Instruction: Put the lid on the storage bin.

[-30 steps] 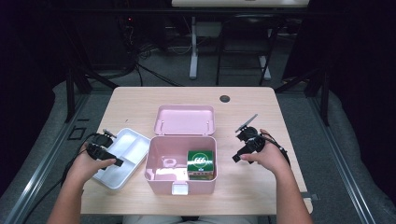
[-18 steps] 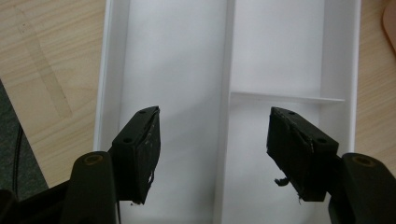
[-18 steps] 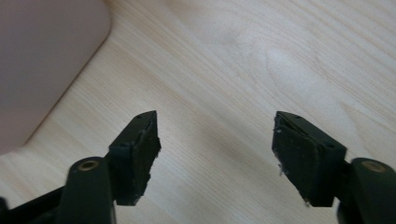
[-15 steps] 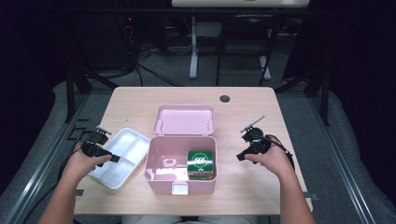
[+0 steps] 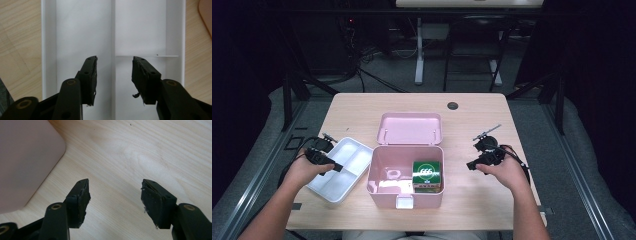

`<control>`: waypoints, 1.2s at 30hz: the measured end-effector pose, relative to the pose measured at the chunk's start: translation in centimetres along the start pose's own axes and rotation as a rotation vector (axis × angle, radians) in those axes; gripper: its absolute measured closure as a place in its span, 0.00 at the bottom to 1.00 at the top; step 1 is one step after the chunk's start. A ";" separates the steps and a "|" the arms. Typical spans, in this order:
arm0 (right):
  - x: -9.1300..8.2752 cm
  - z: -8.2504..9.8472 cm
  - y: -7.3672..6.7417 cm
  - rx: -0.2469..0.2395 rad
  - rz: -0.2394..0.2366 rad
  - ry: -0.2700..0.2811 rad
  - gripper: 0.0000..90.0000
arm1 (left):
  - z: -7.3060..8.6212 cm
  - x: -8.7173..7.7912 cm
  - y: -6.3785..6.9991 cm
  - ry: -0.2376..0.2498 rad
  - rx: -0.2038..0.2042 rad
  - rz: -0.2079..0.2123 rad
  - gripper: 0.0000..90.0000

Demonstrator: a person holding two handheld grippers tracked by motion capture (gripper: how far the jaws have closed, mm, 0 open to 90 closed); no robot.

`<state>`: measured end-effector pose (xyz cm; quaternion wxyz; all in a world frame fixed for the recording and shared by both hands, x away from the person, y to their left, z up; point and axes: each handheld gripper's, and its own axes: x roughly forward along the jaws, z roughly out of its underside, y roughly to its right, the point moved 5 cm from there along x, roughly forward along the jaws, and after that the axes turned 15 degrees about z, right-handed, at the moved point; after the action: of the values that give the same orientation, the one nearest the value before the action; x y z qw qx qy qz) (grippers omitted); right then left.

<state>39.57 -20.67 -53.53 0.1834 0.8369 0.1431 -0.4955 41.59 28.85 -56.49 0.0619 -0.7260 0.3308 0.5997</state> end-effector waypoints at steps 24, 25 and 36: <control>-0.4 -0.2 0.6 0.041 0.037 0.046 0.49 | -0.9 2.9 -0.6 -0.195 -0.027 -0.024 0.88; -0.4 -0.2 0.7 0.038 0.042 0.045 0.49 | -0.9 3.0 -0.6 -0.196 -0.026 -0.026 0.90; -0.4 -0.2 0.9 0.048 0.042 0.049 0.49 | -1.0 3.2 -0.6 -0.238 -0.023 -0.047 0.98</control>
<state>39.95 -21.41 -52.96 0.1701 0.8557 0.1182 -0.4741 42.96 27.50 -59.26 0.1066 -0.6579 0.2972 0.6837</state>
